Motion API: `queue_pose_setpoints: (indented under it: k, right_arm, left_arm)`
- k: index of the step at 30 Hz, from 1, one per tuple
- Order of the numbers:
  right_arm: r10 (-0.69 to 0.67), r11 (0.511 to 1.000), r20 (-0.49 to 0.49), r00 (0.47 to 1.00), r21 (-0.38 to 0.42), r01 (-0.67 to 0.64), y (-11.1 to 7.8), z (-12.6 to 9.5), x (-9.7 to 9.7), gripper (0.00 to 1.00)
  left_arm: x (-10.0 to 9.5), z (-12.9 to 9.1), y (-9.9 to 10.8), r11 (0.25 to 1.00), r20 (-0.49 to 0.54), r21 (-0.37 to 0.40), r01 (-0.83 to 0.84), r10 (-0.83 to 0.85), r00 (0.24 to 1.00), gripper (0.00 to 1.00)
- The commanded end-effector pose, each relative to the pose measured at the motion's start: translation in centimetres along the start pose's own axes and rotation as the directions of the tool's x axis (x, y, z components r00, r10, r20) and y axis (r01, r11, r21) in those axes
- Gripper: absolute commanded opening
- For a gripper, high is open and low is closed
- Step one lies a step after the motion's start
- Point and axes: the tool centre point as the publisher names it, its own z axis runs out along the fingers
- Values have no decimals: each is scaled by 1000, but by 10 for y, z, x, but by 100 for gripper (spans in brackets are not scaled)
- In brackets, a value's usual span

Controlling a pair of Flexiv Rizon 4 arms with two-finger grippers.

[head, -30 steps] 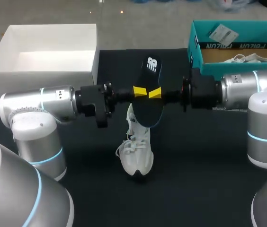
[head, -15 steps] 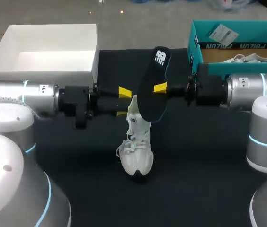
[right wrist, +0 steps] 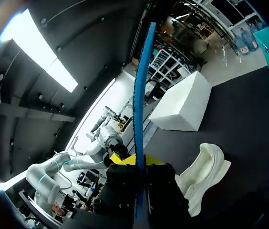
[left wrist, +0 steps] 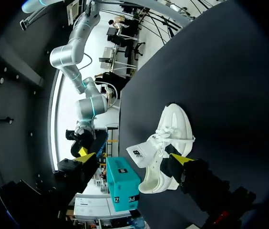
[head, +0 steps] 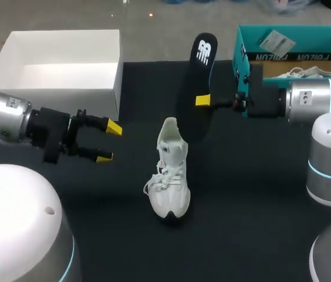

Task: Take the shoe out of the shoebox, open the shoe tongue, remove and reinsert the insole, then place the shoe into the shoebox

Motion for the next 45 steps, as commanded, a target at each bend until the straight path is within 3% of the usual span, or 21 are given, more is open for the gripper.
queue_pose_setpoints:
  k: [1,9,22,37,40,45]
  right_arm:
    - [-76,996,36,996,-48,78,3,4,-1,0]
    - [-150,977,109,983,-134,164,15,3,-12,0]
    - [-200,979,159,967,-2,203,27,3,-18,0]
    - [-200,979,159,967,-2,203,27,3,-18,0]
    - [-278,960,187,942,73,269,22,1,-19,0]
    - [-336,941,208,918,105,321,25,3,-29,0]
  left_arm:
    - [9,-14,-6,999,-48,41,-4,6,999,100]
    - [30,-32,-1,999,-172,-42,12,-19,985,100]
    - [42,-38,12,982,-161,-181,59,-89,983,100]
    - [42,-38,12,982,-161,-181,59,-89,983,100]
    - [42,-38,12,982,-161,-181,59,-89,983,100]
    - [42,-38,12,982,-161,-181,59,-89,983,100]
